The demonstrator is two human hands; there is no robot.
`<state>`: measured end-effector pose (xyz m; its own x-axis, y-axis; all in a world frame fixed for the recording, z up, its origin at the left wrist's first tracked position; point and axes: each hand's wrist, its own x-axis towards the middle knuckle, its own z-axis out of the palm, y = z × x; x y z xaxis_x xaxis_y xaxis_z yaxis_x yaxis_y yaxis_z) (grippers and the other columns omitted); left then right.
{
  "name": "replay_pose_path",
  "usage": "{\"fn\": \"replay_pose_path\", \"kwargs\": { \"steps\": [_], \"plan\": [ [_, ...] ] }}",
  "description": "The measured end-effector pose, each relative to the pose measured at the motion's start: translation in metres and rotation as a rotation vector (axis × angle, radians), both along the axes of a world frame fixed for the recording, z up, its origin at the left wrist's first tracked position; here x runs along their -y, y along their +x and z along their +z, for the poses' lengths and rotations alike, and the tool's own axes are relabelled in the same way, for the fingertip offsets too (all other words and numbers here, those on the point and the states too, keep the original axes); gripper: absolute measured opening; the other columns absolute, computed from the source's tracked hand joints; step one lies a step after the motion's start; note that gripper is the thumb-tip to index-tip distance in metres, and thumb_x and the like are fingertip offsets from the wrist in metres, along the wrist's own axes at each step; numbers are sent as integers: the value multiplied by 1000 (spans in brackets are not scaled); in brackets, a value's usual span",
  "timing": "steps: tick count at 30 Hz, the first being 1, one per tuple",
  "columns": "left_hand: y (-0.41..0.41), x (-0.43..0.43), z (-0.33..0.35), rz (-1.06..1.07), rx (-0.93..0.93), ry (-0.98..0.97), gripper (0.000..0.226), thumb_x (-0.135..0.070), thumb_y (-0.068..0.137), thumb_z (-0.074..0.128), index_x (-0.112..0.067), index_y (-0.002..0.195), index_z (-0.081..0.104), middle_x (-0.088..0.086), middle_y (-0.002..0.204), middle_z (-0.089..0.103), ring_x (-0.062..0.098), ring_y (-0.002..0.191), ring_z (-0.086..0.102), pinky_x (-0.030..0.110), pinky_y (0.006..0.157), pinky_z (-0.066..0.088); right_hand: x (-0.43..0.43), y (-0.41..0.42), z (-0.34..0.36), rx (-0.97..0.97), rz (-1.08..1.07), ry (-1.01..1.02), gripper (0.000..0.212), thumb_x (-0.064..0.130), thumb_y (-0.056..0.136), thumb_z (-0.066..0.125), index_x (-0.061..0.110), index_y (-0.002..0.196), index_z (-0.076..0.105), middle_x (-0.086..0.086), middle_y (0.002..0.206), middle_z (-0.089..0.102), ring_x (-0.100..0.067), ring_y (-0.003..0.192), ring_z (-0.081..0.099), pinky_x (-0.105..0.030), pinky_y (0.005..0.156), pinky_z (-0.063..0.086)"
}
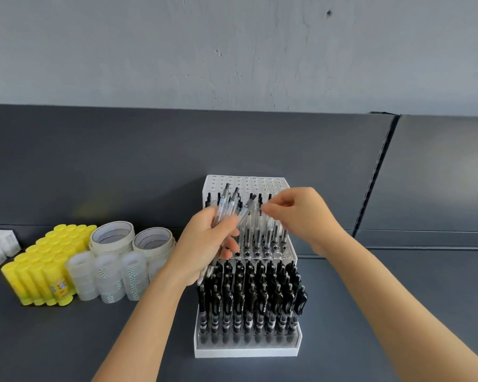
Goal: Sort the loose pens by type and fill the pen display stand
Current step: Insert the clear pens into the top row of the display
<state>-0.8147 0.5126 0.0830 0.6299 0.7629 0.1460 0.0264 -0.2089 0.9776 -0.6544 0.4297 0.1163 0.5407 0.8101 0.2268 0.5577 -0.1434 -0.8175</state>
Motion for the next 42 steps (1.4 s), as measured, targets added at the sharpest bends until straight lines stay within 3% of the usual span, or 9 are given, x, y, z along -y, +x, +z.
{"fn": "replay_pose_path", "kwargs": {
  "steps": [4,7,11,14,17,24,33,42],
  "plan": [
    [19,6,8,-18,-43,29,17,-22,99,49,-5,103,52,8,84,64,8,48,55,24,47,43,-4,-3,-2,-416,95,51,11,16,88,66,7,82,69,-2,70,61,-8,51,48,-23,49,41],
    [29,7,10,-25,-64,48,21,-23,99,48,-3,106,49,10,88,64,10,53,61,22,48,47,-1,3,-4,-511,92,71,11,15,85,70,8,78,64,0,67,61,-9,55,54,-22,51,43],
    [35,9,9,-44,-40,-10,29,-23,100,48,3,114,47,15,93,64,21,70,72,29,62,59,6,10,-3,-575,91,156,14,14,87,67,10,75,62,-5,74,70,-12,69,66,-22,56,50],
    [34,7,7,-9,12,-55,23,-19,100,47,2,109,47,16,92,64,23,75,73,32,67,60,11,22,4,-490,-35,291,11,13,89,64,6,80,63,-5,73,72,-11,67,67,-22,55,50],
    [32,5,5,36,15,-43,27,-19,100,47,2,118,47,15,89,65,22,76,72,31,66,60,15,34,8,-295,-158,371,11,14,88,64,4,85,63,-4,71,71,-8,63,66,-20,54,51],
    [28,2,3,103,-111,127,24,-25,98,49,-1,97,53,-1,72,64,9,55,54,22,50,43,14,44,-7,77,-238,241,8,21,87,65,16,83,60,0,74,70,-18,71,67,-36,71,57],
    [24,3,1,41,-109,127,12,-11,99,42,-8,100,54,2,83,66,4,58,58,18,54,47,3,31,-30,252,-135,67,13,22,83,71,10,86,66,-2,78,67,-18,77,64,-34,76,54],
    [20,6,1,8,-13,119,12,-15,100,46,-15,105,58,1,91,72,14,76,70,22,65,55,3,28,-32,312,-146,-70,22,30,82,73,12,92,65,1,83,66,-17,82,63,-34,76,53]
  ]
}}
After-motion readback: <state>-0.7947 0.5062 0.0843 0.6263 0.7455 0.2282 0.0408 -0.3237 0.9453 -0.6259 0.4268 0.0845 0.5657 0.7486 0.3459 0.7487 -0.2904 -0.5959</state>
